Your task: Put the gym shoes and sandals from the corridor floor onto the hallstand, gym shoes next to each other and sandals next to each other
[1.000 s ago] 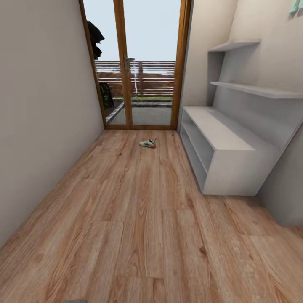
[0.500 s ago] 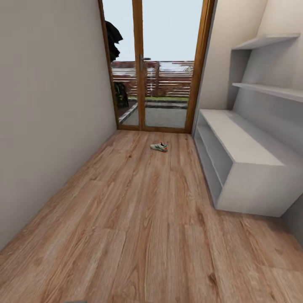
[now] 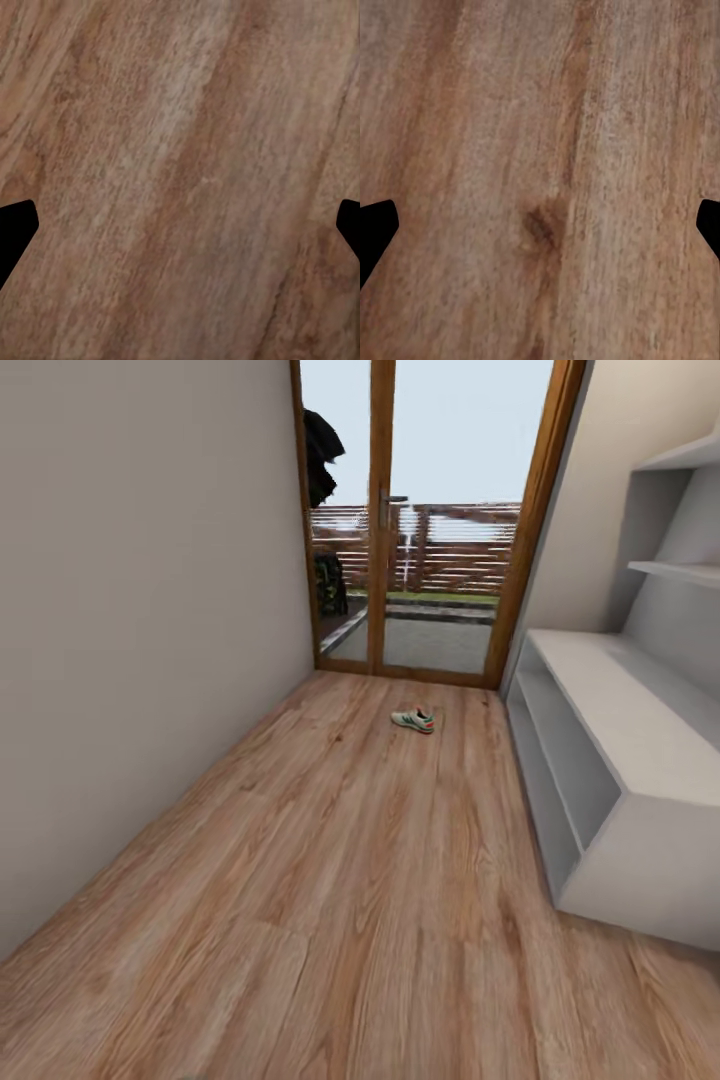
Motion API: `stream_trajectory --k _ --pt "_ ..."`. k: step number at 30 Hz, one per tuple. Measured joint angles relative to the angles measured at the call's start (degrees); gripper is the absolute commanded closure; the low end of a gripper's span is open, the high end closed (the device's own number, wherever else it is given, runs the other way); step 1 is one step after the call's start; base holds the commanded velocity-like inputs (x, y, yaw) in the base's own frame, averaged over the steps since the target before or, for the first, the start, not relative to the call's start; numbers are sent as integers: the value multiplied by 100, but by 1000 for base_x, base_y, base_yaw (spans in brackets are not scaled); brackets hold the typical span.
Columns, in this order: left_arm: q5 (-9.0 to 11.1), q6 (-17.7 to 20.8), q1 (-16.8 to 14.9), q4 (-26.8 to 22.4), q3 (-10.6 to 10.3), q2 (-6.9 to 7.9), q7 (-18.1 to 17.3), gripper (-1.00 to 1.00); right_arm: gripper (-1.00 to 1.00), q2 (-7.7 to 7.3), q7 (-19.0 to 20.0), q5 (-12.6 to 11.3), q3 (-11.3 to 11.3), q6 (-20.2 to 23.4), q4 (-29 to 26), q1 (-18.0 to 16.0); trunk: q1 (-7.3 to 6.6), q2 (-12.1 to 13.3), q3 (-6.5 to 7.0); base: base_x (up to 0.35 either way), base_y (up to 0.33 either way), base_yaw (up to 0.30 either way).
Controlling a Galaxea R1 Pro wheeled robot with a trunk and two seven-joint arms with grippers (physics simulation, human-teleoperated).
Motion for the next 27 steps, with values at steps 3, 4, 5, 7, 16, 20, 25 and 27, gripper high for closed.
stream_trajectory --k 3,4,5,7,16,20,25,27 --pt "0 0 0 0 0 0 0 -100 -100 0 0 2 0 0 0 0 0 0 0 290 -166 276" --pt "0 0 0 0 0 0 0 -100 -100 0 0 1 0 0 0 0 0 0 0 277 -153 276" --pt "0 0 0 0 0 0 0 -100 -100 0 0 1 0 0 0 0 0 0 0 268 -145 276" --pt "0 0 0 0 0 0 0 -100 -100 0 0 2 0 0 0 0 0 0 0 240 -125 276" --pt "0 0 0 -1 1 0 0 -100 -100 0 0 1 1 -1 2 -1 3 0 0 117 -45 276" --pt "0 1 0 -1 1 0 0 -100 -100 0 0 4 1 -1 2 -1 3 0 0 16 -5 276" --pt "0 1 0 -1 1 0 0 -100 -100 0 0 7 2 -1 2 -1 3 0 -3 5 -2 276" --pt "0 1 0 -1 1 0 0 -100 -100 3 4 7 2 -1 2 -1 3 0 -7 2 -1 275"
